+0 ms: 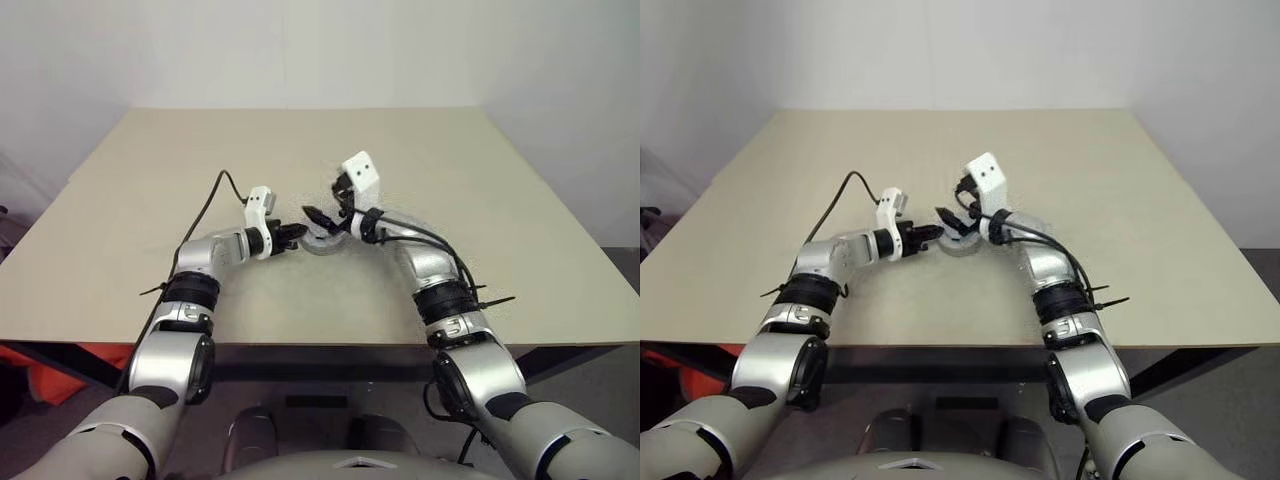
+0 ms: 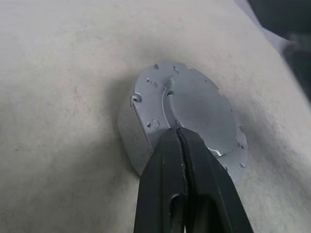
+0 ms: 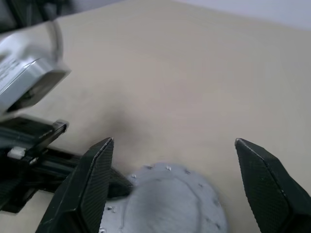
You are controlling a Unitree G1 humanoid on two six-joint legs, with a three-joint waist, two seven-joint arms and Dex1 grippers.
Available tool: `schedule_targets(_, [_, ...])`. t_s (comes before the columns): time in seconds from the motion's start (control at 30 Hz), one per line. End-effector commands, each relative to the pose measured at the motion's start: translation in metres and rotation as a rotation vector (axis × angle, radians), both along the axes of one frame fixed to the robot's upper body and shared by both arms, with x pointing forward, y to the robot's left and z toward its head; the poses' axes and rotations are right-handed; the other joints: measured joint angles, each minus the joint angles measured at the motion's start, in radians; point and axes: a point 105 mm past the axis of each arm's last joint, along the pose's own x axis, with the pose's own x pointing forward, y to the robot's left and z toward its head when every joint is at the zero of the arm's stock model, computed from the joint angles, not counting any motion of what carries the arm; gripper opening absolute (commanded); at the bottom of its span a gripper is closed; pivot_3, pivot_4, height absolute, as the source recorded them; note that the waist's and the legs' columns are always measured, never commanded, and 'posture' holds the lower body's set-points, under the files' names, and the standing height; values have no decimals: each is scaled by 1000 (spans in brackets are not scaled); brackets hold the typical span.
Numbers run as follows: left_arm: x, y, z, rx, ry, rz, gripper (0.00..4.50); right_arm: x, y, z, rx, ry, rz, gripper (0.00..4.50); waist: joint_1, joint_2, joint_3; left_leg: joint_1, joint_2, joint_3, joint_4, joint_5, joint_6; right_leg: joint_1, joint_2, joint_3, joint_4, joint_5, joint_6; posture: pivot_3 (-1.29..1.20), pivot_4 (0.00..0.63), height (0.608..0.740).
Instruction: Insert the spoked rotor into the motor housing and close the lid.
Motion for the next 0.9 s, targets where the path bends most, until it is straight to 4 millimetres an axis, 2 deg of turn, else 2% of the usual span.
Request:
schedule_targets(0.03, [-1,-8,6,-3,-26,-27,0,6,-35,9,222,234,-131,4473,2,0,0,0,0,0,0,0,0,0,0,0,0,0,0,0,0,740])
schedule_targets(0.17, [-2,-10,5,2,-31,-27,0,-3,-63,-14,381,511,-214,4473,4,0,0,0,0,0,-1,1,-2,0,0,0,0,0,0,0,0,740])
schedule_targets(0.3, [-3,-10,4,10,-37,-25,0,-16,-65,-24,455,639,-194,4473,5,0,0,0,0,0,-2,3,-5,0,0,0,0,0,0,0,0,740])
schedule_targets(0.63, [-1,-8,6,28,-56,-17,0,-32,-26,-40,514,759,-92,4473,7,0,0,0,0,0,-2,4,-6,-1,0,0,-1,0,0,0,0,740])
schedule_targets(0.8, [-1,-7,5,34,-63,-11,0,-32,-4,-45,565,780,-57,4473,6,0,0,2,0,0,-3,4,-7,-1,0,0,-1,-1,1,0,0,740])
schedule_targets(0.9, [-1,-6,5,36,-65,-8,0,-29,6,-43,609,776,-36,4473,4,0,0,2,0,0,-4,4,-8,0,0,0,-1,-4,7,0,0,740])
